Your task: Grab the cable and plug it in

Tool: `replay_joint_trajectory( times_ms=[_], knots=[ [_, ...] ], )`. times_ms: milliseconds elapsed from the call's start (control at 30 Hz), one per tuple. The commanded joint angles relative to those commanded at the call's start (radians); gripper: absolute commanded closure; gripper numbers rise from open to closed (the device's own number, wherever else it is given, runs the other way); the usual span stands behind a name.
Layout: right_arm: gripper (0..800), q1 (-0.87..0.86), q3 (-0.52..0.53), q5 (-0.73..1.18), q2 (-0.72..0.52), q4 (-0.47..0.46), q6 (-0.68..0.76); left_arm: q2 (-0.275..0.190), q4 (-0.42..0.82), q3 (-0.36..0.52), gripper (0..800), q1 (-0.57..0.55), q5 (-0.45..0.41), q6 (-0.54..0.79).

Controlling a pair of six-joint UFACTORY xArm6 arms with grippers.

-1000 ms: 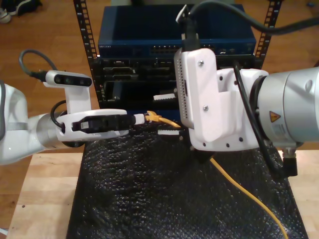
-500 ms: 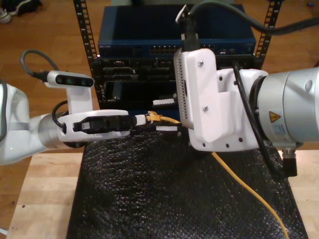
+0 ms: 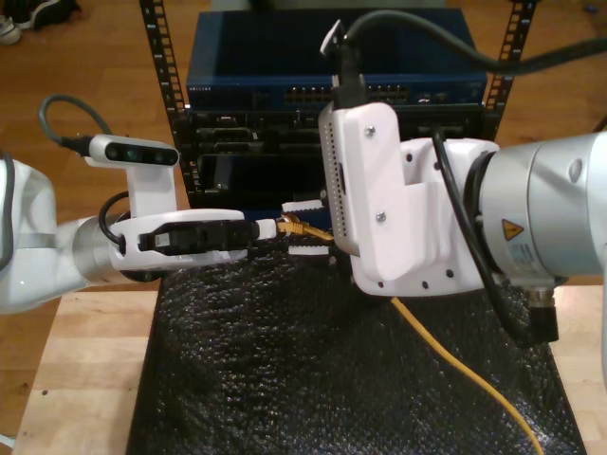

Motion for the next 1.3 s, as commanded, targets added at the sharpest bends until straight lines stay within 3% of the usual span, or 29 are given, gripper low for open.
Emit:
replay_joint_trajectory(
  times_ms=[933,1300],
  knots=[
    [635,0.0,0.0,-0.002,-0.006,0.0,0.002,0.002,0.0,0.002,780,0.0,0.012,0.002],
    [767,-0.002,0.0,0.0,-0.006,0.002,0.003,0.002,0.0,0.0,780,0.0,0.012,0.0]
  ],
)
